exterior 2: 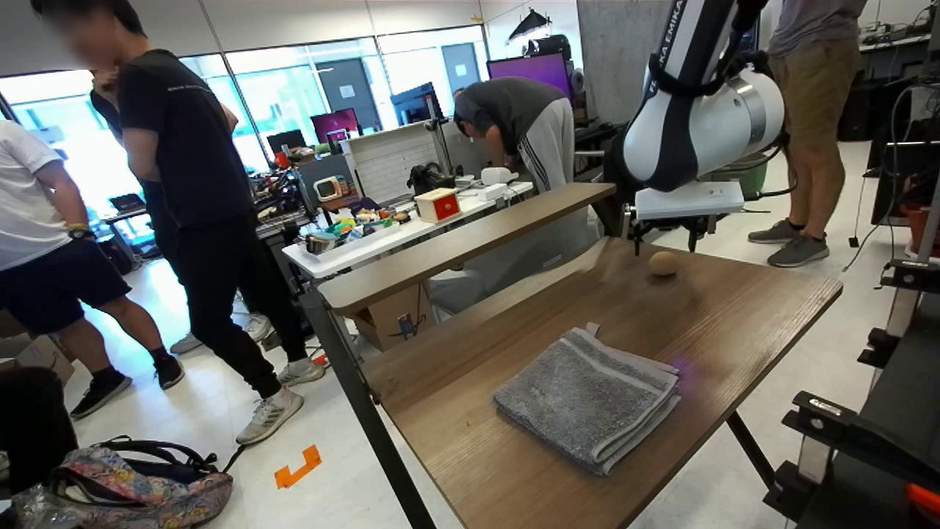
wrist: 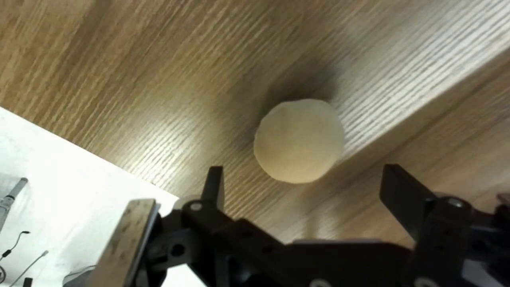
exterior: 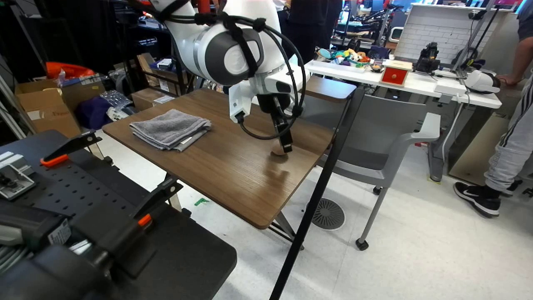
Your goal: Wipe the table with cloth
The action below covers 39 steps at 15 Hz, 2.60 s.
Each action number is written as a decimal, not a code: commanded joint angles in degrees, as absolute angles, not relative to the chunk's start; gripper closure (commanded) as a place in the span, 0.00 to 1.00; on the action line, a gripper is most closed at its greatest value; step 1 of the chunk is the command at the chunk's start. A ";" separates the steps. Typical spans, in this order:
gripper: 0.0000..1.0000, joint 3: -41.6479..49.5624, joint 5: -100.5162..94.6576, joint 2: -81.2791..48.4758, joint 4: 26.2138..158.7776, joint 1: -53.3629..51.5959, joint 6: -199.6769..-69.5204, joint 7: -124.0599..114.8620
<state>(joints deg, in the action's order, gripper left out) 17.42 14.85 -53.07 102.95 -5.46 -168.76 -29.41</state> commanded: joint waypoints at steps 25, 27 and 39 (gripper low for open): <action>0.97 -21.98 19.86 -54.14 98.83 11.67 -173.64 -7.87; 0.97 -24.82 19.46 -55.59 97.03 12.00 -174.02 -5.96; 0.61 -24.76 19.82 -61.29 89.96 9.05 -166.03 -6.95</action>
